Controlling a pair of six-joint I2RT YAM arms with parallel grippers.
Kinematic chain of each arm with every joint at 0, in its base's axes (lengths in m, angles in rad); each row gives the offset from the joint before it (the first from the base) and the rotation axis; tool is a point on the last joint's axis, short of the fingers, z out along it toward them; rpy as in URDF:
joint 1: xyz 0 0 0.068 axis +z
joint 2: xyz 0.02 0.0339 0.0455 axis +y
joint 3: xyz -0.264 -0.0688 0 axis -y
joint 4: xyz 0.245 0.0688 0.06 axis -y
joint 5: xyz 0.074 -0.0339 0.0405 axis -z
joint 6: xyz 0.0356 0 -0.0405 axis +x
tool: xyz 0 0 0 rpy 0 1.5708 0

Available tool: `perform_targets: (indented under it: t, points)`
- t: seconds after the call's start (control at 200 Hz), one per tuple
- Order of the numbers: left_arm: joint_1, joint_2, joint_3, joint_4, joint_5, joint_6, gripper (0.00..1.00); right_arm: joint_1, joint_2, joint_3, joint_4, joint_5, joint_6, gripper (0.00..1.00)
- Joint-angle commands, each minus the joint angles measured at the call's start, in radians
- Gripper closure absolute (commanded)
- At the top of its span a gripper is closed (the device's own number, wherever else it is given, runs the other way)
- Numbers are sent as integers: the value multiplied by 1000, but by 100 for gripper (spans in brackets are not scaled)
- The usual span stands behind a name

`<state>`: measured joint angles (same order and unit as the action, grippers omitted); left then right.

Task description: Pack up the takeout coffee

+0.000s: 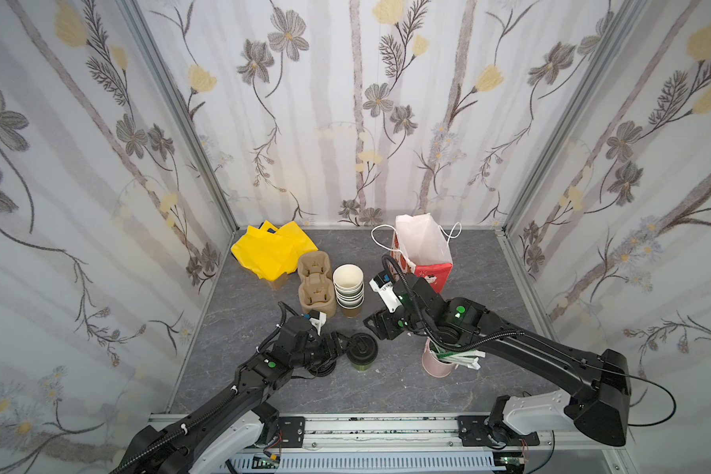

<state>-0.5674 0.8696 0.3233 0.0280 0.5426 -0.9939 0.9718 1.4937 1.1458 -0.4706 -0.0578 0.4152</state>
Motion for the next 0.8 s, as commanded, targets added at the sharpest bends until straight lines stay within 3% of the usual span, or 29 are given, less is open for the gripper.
perform_targets:
  t: [0.0,0.11,0.455,0.794]
  points:
    - [1,-4,17,4,1,0,33,8,-16,-58,93,-53,163,43]
    - [0,-15,25,3,10,0,35,24,-6,-78,83,-56,184,52]
    - [0,-21,9,3,23,1,47,50,73,-92,56,-65,183,57]
    - [-2,-9,-1,3,31,7,55,51,127,-104,56,-80,183,72]
